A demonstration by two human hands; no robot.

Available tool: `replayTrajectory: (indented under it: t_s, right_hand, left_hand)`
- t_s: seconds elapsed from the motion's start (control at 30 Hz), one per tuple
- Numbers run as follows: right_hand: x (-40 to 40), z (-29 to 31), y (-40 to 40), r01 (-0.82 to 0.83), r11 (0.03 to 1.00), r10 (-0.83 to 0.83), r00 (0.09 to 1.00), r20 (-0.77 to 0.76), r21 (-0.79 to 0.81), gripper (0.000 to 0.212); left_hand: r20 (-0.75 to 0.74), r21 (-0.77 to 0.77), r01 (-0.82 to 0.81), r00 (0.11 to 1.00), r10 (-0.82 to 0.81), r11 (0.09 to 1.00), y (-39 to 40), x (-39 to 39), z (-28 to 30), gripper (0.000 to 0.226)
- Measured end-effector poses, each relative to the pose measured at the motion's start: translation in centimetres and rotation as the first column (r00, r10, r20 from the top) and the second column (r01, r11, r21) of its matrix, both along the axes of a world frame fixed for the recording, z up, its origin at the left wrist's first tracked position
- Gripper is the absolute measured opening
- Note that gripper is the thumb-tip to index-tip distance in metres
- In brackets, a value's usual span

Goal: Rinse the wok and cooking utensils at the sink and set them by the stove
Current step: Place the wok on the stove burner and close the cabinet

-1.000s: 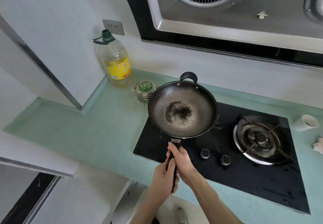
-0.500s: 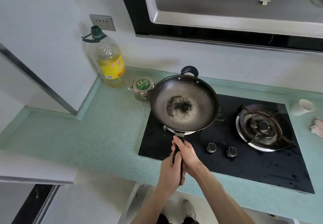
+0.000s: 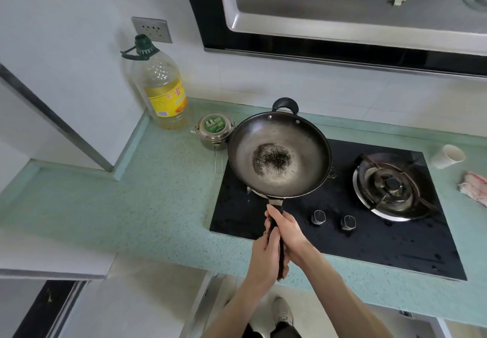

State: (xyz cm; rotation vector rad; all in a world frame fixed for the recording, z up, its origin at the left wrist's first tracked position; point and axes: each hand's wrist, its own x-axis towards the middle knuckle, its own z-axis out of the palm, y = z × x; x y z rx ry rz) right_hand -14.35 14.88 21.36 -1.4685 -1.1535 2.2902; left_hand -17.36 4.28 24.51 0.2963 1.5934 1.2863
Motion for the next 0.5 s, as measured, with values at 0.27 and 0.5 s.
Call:
replayTrajectory:
  t_s: [0.27, 0.5]
  right_hand:
    - [0.1, 1.3, 0.1, -0.019, 1.000, 0.019, 1.000, 0.022, 0.005, 0.029]
    - [1.9, 2.1, 0.3, -0.269, 0.888, 0.143, 0.932, 0.333, 0.372, 0.045]
  left_hand:
    - [0.026, 0.012, 0.059, 0.998, -0.060, 0.998, -0.2, -0.4, -0.1, 0.048]
    - [-0.332, -0.143, 0.161, 0.922, -0.201, 0.976, -0.6, -0.9, -0.3, 0.033]
